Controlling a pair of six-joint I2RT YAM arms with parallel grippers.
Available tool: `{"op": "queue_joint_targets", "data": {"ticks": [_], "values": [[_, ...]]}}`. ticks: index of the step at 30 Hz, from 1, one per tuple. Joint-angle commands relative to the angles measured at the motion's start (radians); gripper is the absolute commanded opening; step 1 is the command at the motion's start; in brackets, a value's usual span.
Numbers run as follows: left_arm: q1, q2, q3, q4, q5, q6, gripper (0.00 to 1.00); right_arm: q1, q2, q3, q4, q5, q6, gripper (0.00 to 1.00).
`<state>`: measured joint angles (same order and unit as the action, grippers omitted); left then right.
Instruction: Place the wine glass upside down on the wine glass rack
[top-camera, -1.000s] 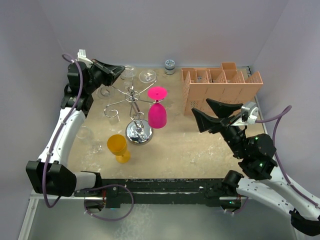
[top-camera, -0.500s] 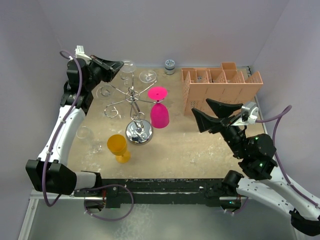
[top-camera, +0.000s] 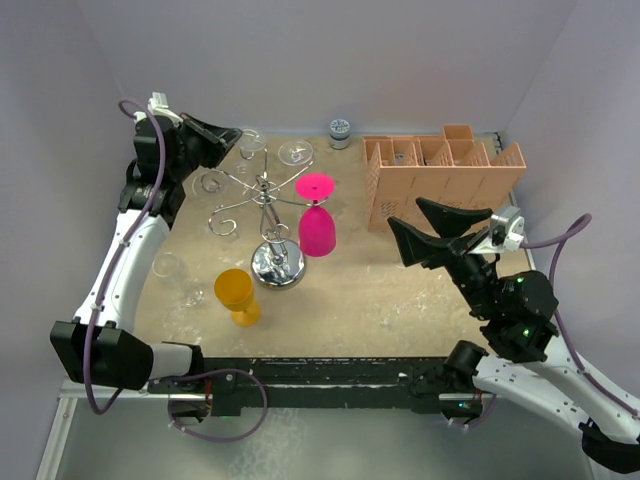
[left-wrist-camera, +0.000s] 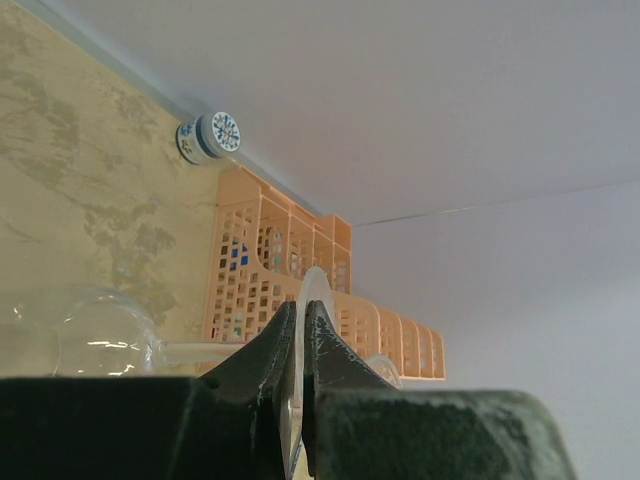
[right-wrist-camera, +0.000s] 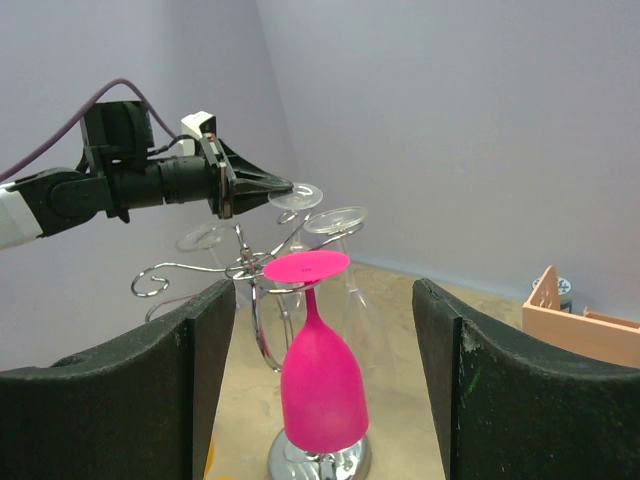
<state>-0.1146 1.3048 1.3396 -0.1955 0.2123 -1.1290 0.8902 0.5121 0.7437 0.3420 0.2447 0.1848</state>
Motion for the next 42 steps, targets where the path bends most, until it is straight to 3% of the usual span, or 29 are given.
{"op": "queue_joint_targets", "data": {"ticks": [1, 13, 27, 42], "values": [[-0.003, -0.049, 0.067, -0.002, -0.027, 0.061, 0.00, 0.003, -0.007, 0.012, 0.039, 0.002, 0.012, 0.73], [-0.003, -0.055, 0.117, -0.148, -0.051, 0.147, 0.01, 0.003, -0.014, 0.008, 0.038, 0.004, 0.013, 0.73], [-0.003, -0.053, 0.127, -0.191, -0.061, 0.199, 0.11, 0.003, -0.007, 0.007, 0.043, 0.001, 0.017, 0.73], [-0.003, -0.068, 0.136, -0.191, -0.079, 0.228, 0.30, 0.003, -0.004, 0.012, 0.042, 0.001, 0.023, 0.73]]}}
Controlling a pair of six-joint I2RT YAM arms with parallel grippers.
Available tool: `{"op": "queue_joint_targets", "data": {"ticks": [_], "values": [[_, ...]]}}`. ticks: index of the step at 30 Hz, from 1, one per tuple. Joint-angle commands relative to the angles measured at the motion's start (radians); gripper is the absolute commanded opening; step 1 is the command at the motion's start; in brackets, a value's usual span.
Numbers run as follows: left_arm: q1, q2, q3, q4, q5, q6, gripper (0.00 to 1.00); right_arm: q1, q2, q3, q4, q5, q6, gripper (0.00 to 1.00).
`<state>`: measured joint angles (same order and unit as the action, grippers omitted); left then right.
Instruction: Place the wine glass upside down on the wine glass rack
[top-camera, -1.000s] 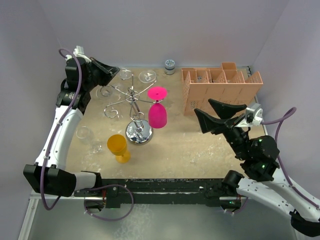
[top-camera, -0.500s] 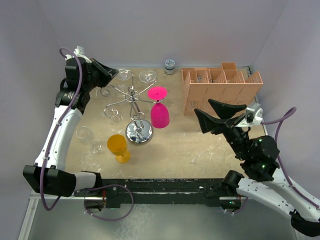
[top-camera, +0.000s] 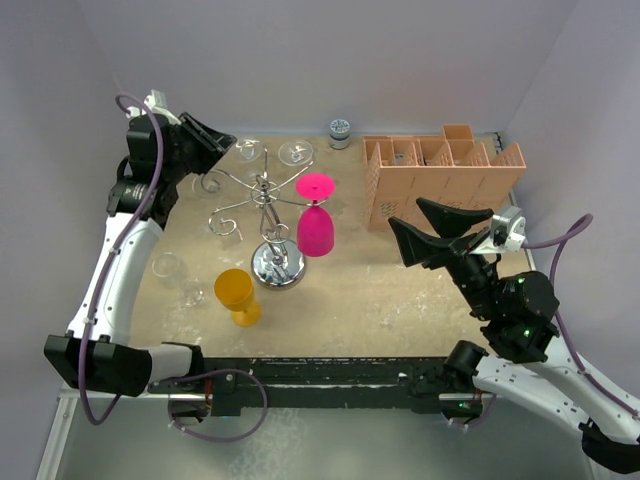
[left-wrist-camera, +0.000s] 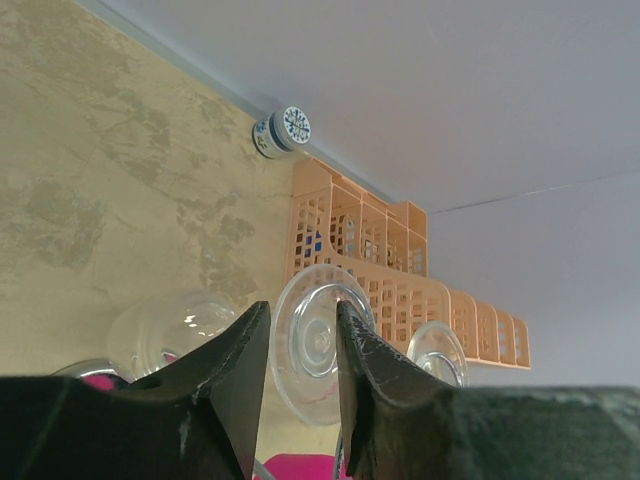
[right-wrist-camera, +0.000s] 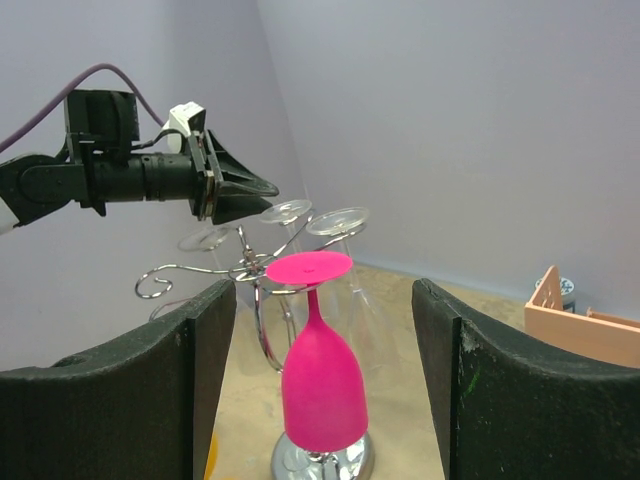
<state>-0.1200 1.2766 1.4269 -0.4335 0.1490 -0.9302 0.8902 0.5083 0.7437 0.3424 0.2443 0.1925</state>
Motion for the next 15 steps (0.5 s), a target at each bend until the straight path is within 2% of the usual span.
{"op": "queue_joint_targets", "data": {"ticks": [1, 9, 15], "values": [[0.003, -0.039, 0.054, 0.046, -0.017, 0.030, 0.31, 0.003, -0.002, 0.012, 0.041, 0.002, 0.016, 0.73], [0.002, -0.031, 0.109, 0.017, -0.026, 0.078, 0.41, 0.003, 0.002, 0.016, 0.033, 0.004, 0.026, 0.73], [0.005, -0.027, 0.200, -0.152, -0.170, 0.201, 0.48, 0.003, 0.023, 0.049, -0.025, 0.054, 0.063, 0.73]]}}
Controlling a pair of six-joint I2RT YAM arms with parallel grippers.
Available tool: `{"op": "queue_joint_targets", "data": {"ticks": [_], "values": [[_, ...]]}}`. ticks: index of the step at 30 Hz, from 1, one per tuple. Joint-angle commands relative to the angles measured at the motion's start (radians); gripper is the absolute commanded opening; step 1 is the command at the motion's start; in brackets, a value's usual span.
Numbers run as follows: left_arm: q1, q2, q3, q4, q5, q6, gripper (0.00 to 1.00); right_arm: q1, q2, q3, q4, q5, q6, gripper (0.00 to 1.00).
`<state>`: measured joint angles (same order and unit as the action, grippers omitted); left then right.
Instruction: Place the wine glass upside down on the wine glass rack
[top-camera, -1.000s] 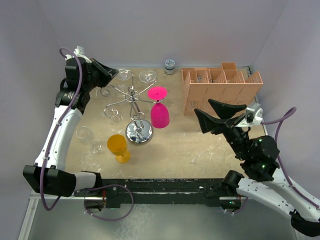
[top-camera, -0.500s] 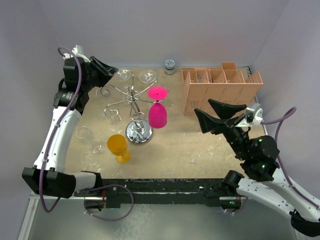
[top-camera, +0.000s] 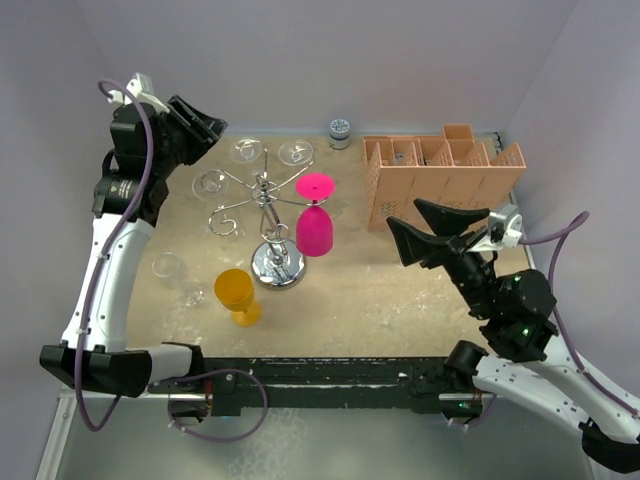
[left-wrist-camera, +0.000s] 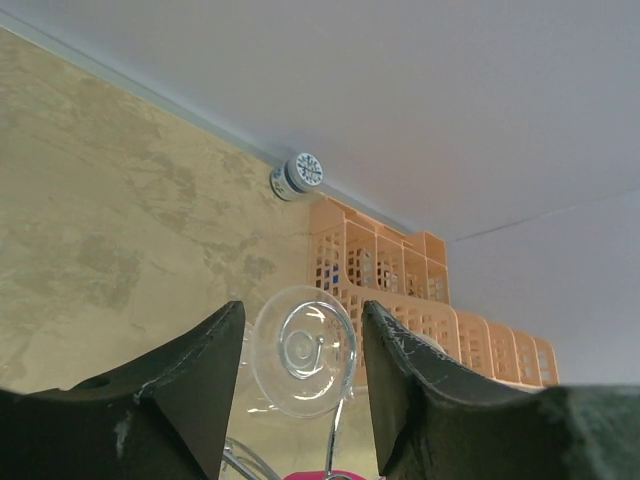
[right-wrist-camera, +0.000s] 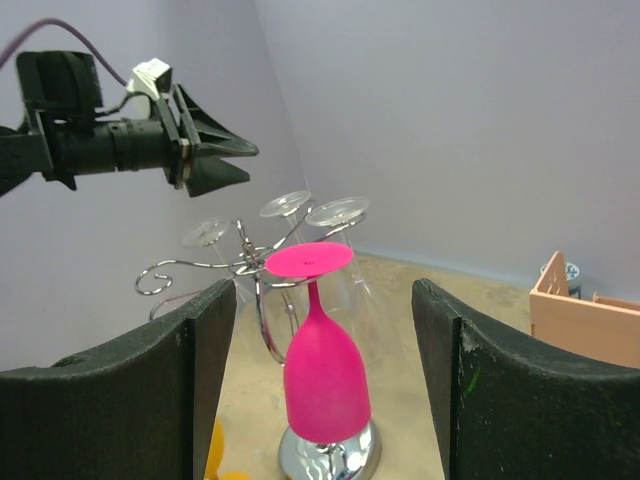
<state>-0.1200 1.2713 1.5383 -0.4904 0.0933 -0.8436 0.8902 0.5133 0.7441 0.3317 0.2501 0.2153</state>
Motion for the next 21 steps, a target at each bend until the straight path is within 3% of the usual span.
{"op": "queue_joint_targets", "data": {"ticks": [1, 7, 13, 18, 21], "values": [[0.005, -0.027, 0.104, -0.132, -0.151, 0.137, 0.49, 0.003, 0.020, 0.053, -0.026, 0.055, 0.050, 0.72], [0.005, -0.116, 0.112, -0.329, -0.443, 0.222, 0.50, 0.003, 0.059, 0.078, -0.074, 0.057, 0.086, 0.72], [0.005, -0.256, -0.029, -0.504, -0.636, 0.219, 0.58, 0.003, 0.101, 0.126, -0.193, 0.118, 0.243, 0.72], [0.005, -0.339, -0.127, -0.620, -0.653, 0.165, 0.59, 0.003, 0.124, 0.182, -0.296, 0.261, 0.401, 0.71], [0.005, -0.389, -0.218, -0.648, -0.584, 0.126, 0.48, 0.003, 0.130, 0.216, -0.386, 0.319, 0.500, 0.69]]}}
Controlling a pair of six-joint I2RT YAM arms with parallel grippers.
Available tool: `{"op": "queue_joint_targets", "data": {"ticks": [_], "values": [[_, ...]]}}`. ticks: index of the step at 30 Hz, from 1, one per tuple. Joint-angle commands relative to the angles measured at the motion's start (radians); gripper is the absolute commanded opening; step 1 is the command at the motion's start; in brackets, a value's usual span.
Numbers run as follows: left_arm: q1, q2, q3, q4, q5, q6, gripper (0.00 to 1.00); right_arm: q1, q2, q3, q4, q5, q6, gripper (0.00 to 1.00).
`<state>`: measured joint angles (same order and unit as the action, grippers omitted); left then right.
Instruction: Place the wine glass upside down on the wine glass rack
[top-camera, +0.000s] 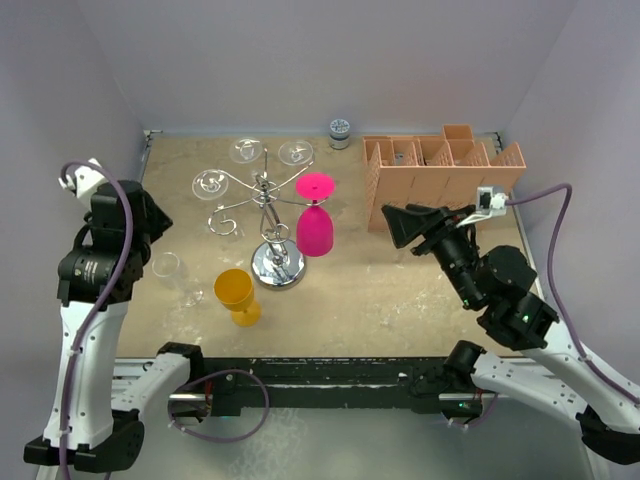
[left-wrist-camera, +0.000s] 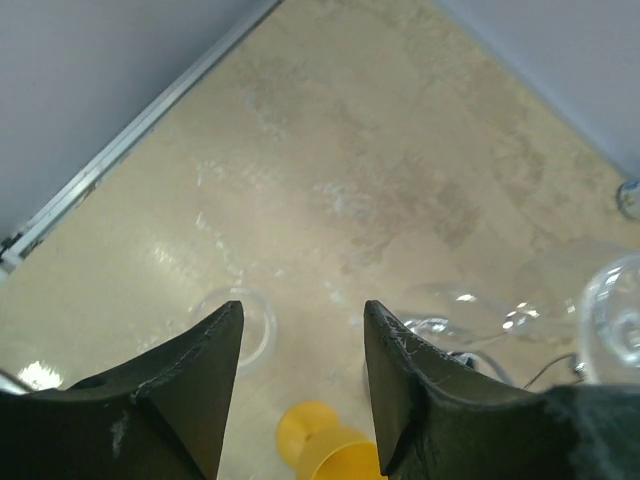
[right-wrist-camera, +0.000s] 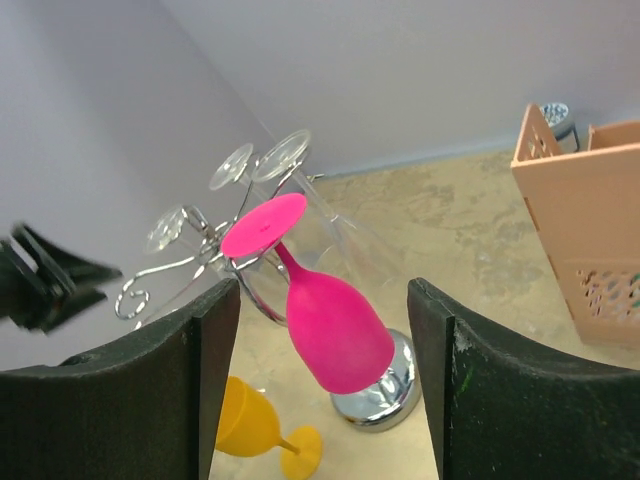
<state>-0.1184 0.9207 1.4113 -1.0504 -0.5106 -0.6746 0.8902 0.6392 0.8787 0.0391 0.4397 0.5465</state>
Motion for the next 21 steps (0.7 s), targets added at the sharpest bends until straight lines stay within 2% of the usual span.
{"op": "queue_joint_targets", "data": {"ticks": [1, 3, 8, 15, 19, 21], "values": [[0.003, -0.058, -0.124, -0.091, 0.034, -0.054, 0.45, 0.003, 0.001, 0.083, -0.109, 0.134, 0.192, 0.69], [0.003, -0.098, -0.176, -0.088, 0.051, -0.082, 0.41, 0.003, -0.004, 0.083, -0.106, 0.100, 0.184, 0.68], [0.003, -0.153, -0.274, 0.010, 0.110, -0.069, 0.40, 0.003, 0.009, 0.096, -0.145, 0.060, 0.106, 0.68], [0.003, -0.097, -0.317, 0.014, 0.071, -0.053, 0.38, 0.003, -0.008, 0.036, -0.130, 0.058, 0.131, 0.69], [0.003, -0.089, -0.367, 0.068, 0.128, -0.047, 0.38, 0.003, 0.001, 0.010, -0.090, 0.082, 0.109, 0.69], [0.003, -0.073, -0.381, 0.060, 0.106, -0.068, 0.38, 0.003, 0.012, 0.016, -0.083, 0.107, 0.098, 0.68]]}}
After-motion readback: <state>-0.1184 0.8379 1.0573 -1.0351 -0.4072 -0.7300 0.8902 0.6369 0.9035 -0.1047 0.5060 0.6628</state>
